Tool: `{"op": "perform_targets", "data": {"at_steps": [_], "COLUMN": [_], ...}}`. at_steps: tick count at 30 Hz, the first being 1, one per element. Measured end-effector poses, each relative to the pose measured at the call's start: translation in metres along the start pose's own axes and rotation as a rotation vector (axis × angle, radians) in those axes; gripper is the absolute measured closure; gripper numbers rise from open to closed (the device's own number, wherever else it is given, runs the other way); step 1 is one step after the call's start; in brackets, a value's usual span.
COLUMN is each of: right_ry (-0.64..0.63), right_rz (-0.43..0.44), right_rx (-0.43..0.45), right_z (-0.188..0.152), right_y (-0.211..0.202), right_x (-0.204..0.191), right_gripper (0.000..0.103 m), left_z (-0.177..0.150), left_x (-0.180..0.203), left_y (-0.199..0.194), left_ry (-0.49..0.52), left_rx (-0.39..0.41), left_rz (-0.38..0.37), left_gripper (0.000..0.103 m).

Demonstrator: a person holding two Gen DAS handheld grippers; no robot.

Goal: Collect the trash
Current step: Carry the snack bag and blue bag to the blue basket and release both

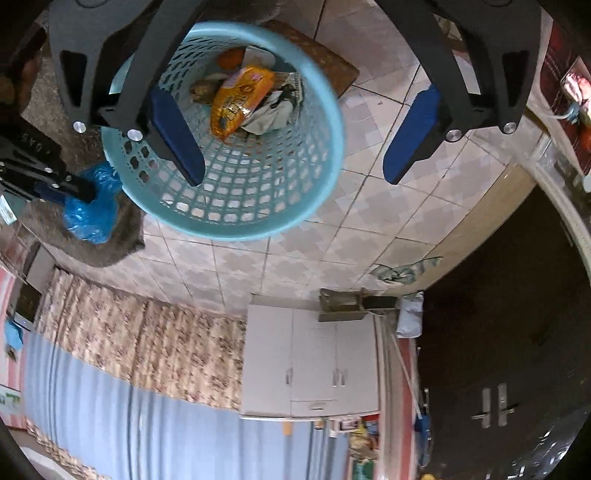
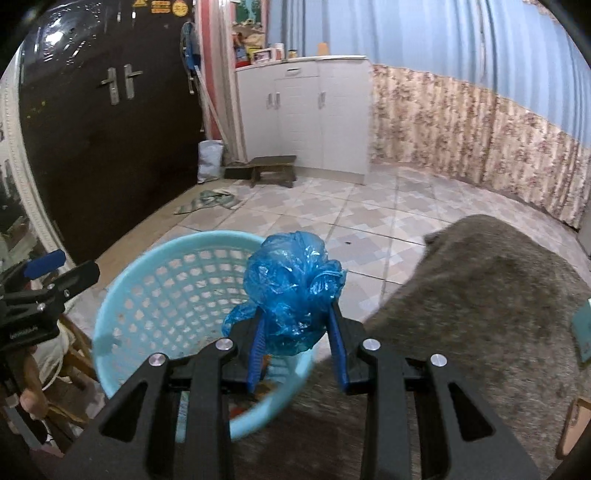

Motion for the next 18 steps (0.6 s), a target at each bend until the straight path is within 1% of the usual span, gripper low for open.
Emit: {"op": "perform_targets", "data": {"at_steps": [2, 4, 5, 6, 9, 11, 13, 15, 18], "right_ry": [-0.013, -0.038, -0.050, -0.059, -0.065, -0.048, -0.023, 0.005, 0.019], "right_rz": [0.024, 0.035, 0.036, 0.048, 0.040, 0.040, 0.039, 0.033, 0.016], "right_rx": [-0.006, -0.015, -0.012, -0.010, -0.048, -0.050, -0.034, -0.008, 0.020], "right_z": [0.000, -0.002, -0.004, -0.006, -0.016, -0.018, -0.016, -0.012, -0.008], "right_y": [0.005, 0.012, 0.014, 0.018, 0.028, 0.026, 0.019, 0.007, -0.008], "right_x": [-0.013, -0.022, -0.025, -0.030, -0.028, -0.021, -0.014, -0.004, 0.004], "right_gripper": [0.069, 0.053, 0.038, 0.034, 0.034, 0.032, 0.028, 0.019, 0.018], "left_z": [-0.001, -0.001, 0.000, 0.000, -0.001, 0.001, 0.002, 0.003, 0.005], "left_x": [-0.008, -0.011, -0.012, -0.012, -0.009, -0.006, -0.002, 0.001, 0.008], "left_y": [-0.004, -0.006, -0.007, -0.007, -0.011, -0.016, -0.022, -0.026, -0.032], "left_ry": [-0.020, -0.032, -0.034, -0.035, -0.029, -0.023, -0.017, -0.009, -0.001], "left_rx": [0.004, 0.006, 0.005, 0.005, 0.008, 0.015, 0.024, 0.027, 0.028], "left_rz": [0.017, 0.025, 0.027, 0.028, 0.032, 0.035, 0.041, 0.043, 0.029], "left_gripper": [0.008, 0.007, 0.007, 0.007, 0.007, 0.007, 0.005, 0.005, 0.005]}}
Point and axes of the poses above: each gripper's, at about its wrist camera, not at the fingertips, and y roughly the way its jaws point, x to its right, z to its top, the point moved 10 cm from there along y, roughly the way its jaws point, and after that the axes turned 1 degree about z, right-handed, at the moved point
